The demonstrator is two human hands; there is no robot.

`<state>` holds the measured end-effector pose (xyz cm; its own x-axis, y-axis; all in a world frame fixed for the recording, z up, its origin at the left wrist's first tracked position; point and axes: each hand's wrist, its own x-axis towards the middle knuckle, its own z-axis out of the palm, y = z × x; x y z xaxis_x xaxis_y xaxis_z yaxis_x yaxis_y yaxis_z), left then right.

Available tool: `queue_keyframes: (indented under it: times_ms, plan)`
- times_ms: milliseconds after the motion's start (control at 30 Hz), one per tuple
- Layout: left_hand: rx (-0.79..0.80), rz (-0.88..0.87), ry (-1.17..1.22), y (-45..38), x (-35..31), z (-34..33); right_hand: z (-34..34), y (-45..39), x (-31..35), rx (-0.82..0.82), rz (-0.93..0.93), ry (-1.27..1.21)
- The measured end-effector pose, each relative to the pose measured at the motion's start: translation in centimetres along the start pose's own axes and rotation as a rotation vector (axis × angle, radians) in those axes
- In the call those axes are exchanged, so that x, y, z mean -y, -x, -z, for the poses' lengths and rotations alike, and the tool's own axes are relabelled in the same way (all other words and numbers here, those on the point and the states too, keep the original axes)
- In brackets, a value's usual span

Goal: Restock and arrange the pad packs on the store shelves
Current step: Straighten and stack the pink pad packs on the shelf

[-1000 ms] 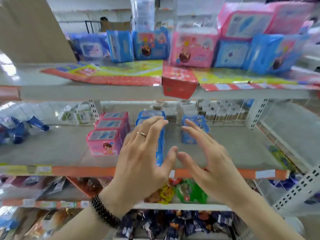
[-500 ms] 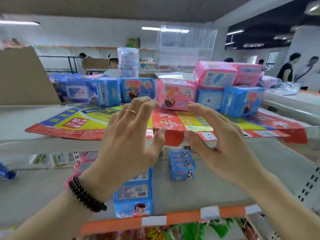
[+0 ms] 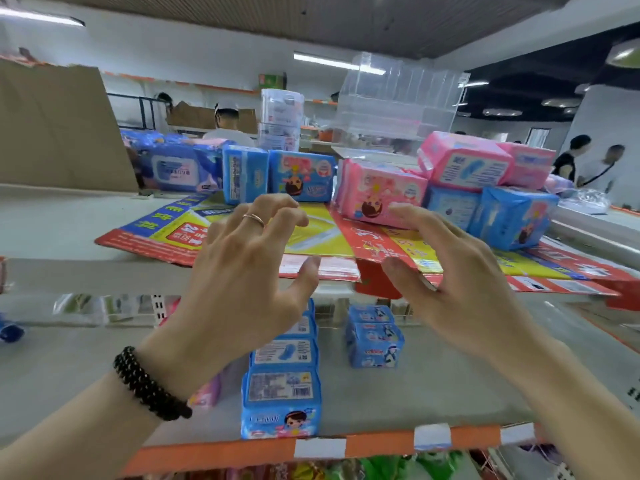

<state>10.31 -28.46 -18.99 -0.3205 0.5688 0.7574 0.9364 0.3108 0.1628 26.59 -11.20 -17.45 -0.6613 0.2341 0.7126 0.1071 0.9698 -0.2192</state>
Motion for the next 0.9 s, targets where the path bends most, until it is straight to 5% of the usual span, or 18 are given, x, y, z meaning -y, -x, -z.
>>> queue_keyframes:
  times_ms: [467,900]
  plan:
    - [-0.011,0.074,-0.008,1.1,0.0,-0.1,-0.9,-12.0,-5.1,0.218,0.011,0.213]
    - [-0.040,0.233,-0.157,0.8,-3.4,0.8,-5.4,-21.4,-14.9,0.646,-0.127,0.376]
